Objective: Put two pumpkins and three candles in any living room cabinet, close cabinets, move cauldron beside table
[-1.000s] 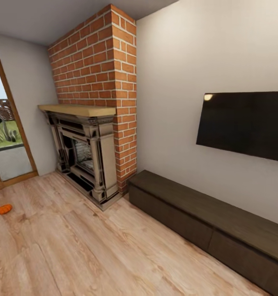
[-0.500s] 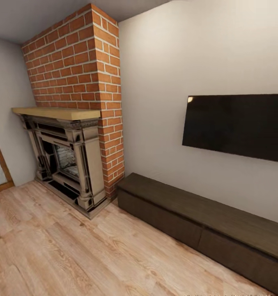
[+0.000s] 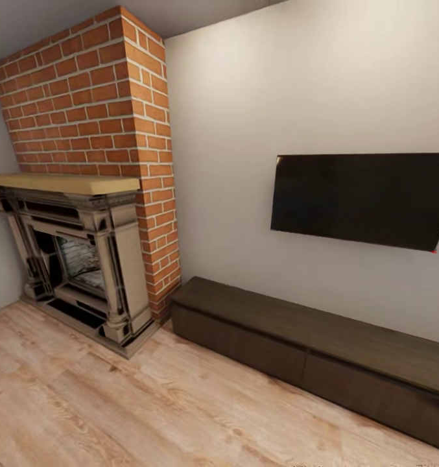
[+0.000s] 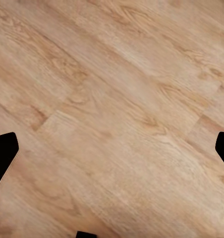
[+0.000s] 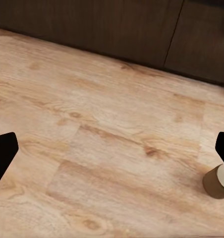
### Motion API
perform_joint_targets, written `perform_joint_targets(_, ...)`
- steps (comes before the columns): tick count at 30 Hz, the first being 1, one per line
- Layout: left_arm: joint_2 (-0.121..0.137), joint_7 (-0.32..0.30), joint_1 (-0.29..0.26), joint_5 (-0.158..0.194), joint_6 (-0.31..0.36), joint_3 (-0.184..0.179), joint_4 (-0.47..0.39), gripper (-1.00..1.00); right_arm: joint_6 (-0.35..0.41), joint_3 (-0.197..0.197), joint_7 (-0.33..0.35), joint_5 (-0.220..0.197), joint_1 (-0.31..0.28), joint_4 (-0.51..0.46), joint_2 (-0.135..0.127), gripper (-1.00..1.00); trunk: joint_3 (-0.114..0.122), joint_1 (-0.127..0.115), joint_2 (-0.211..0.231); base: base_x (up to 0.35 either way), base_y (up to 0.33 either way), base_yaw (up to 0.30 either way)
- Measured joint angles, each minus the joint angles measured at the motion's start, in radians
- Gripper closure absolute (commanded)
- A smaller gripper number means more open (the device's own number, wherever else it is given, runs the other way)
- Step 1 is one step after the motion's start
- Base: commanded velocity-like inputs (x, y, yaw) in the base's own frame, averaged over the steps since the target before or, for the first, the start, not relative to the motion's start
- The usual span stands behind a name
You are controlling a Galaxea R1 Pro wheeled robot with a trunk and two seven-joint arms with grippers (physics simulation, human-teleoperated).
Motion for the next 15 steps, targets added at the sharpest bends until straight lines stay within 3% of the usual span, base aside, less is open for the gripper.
perform_joint_targets(5,0.001,-0.001,0.000,0.002,0.001,0.001,0.000,-1.00,0.000,0.000,0.000,0.000,0.000,0.000,0.000,-1.00,0.005,0.000,0.000,0.049,0.295,-0.190)
perform_joint_targets(15,0.003,-0.001,0.000,0.002,0.001,0.003,0.000,-1.00,0.000,0.000,-0.001,-0.001,0.001,0.000,0.001,-1.00,0.007,0.000,0.000,0.112,0.296,-0.028)
